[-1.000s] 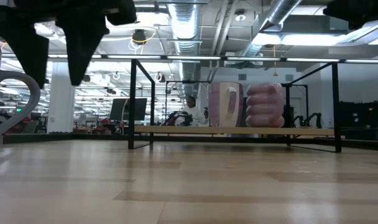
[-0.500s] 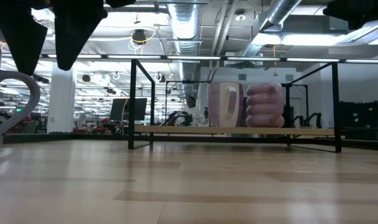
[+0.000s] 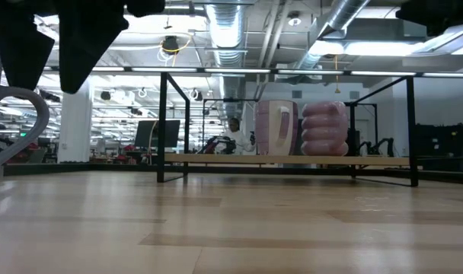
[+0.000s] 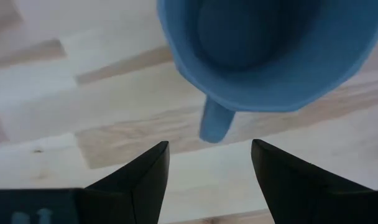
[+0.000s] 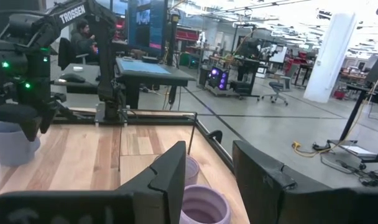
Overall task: Stack small to large cups/mugs on shelf
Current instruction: Put the blue mug on the shelf
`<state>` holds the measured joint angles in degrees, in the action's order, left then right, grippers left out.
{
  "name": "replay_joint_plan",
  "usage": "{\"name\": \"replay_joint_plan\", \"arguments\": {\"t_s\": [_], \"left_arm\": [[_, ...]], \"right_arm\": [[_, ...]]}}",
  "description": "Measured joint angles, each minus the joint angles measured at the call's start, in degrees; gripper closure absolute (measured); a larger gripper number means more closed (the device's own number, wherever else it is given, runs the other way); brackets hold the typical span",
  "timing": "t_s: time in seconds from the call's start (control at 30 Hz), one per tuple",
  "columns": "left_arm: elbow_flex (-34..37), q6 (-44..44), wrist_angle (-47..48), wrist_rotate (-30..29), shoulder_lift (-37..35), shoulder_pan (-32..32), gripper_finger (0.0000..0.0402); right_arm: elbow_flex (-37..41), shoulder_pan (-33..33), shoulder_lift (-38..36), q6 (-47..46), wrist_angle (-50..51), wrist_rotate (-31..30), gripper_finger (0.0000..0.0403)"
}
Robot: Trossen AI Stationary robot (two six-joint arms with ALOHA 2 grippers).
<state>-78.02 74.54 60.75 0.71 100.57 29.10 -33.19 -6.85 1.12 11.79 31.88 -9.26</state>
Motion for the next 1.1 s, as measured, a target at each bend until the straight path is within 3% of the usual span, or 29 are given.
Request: {"name": "replay_joint_plan", "arguments": {"t_s": [0.33,0.57,0.83,1.1], "left_arm": [[-0.07,2.80,-1.27,-1.14,0.85,0.16,0.0182],[-0.07,2.52,-1.29,2.24,0.85,0.92,0.0182],[1.38,2.38,-1.49,2.30,0.83,1.29,0.0183],[1.42,2.90,-1.82,3.03,0.83,1.31,0.0233]], "right_arm": [[0.00,0.00,0.00,-0.18,0.03,0.20,0.0249],[0.00,0.00,-0.01,-0.20,0.02,0.20,0.0249],[0.00,0.00,-0.02,-0.20,0.02,0.20,0.0248],[0.00,0.00,-0.01,-0.22,0.02,0.20,0.0250]]}}
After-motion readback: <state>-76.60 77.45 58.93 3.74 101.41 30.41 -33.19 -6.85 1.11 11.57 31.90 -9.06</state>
